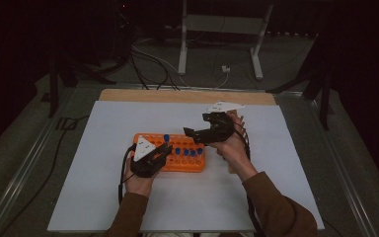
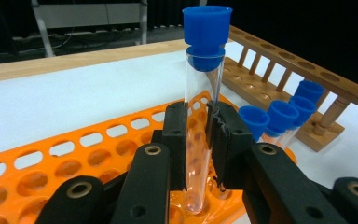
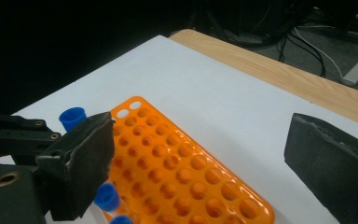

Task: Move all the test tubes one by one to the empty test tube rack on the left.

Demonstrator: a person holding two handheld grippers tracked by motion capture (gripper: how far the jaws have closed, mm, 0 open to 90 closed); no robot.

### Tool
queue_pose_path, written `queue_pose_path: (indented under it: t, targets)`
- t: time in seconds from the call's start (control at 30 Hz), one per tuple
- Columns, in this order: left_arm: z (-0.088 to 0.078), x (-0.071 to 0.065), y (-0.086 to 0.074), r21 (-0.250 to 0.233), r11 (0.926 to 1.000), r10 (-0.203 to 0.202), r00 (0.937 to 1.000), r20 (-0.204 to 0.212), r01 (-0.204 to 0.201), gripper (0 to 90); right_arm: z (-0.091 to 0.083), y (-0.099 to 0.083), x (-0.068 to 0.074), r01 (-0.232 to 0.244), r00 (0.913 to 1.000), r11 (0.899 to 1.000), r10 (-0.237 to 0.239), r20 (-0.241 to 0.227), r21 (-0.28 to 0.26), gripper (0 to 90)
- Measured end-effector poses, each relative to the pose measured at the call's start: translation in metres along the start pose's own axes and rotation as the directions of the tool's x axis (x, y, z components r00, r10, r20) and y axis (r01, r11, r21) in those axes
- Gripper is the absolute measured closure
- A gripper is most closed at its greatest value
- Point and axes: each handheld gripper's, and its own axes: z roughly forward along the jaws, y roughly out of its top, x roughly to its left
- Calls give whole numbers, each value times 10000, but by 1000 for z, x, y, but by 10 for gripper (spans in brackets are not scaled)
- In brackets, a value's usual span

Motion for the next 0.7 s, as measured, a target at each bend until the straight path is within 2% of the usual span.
queue_pose_path:
  t: [0.53,0.7]
  targets:
    - [0,0,-5,89,10000,-26,9999,162,25,780,-15,-10,-14,-17,9993,10000,19,371,-51,87]
    - [0,0,-5,116,9999,19,9999,165,-21,780,-20,-13,-20,-145,9990,9998,151,423,-147,88]
